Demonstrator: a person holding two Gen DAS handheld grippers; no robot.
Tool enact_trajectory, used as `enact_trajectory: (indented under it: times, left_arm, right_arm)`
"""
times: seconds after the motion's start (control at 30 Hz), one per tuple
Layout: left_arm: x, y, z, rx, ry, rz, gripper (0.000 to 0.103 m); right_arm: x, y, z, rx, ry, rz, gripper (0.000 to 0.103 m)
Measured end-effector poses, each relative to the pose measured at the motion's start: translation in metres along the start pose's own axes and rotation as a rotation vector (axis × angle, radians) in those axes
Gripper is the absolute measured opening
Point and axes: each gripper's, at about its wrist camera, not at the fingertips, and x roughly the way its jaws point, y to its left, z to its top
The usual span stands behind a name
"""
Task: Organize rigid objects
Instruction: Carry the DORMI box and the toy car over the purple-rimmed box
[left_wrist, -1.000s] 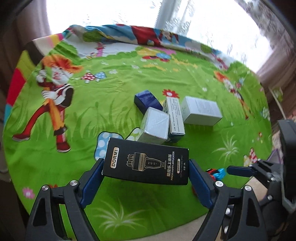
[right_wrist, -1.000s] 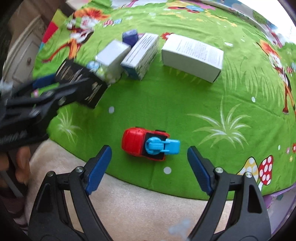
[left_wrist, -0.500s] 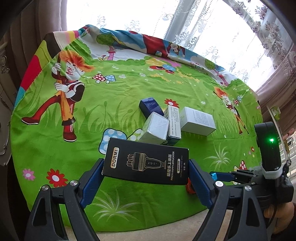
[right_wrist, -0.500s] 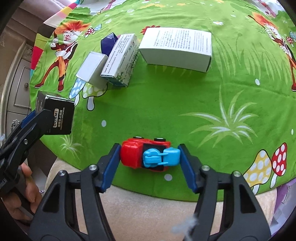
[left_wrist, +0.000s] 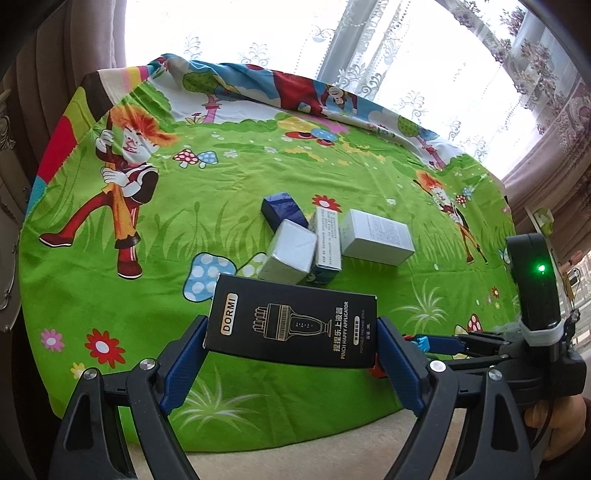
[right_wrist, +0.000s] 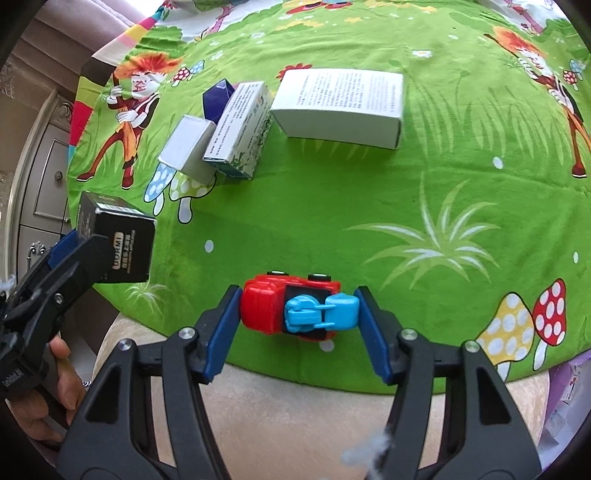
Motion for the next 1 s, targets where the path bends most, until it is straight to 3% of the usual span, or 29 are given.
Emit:
enact_trajectory:
  times: [0.6, 1.0]
  left_arm:
    - [-0.015, -0.059, -0.005, 0.098, 0.001, -0.054, 0.088]
    - [-0.013, -0.119, -0.009, 0.204, 0.027, -0.118, 0.088]
  right_arm:
    - [-0.070, -0.054, -0.036, 0.104, -0.133, 0.032, 0.065]
    - [-0.117, -0.154, -0.092, 0.273, -0.198, -0.028, 0.065]
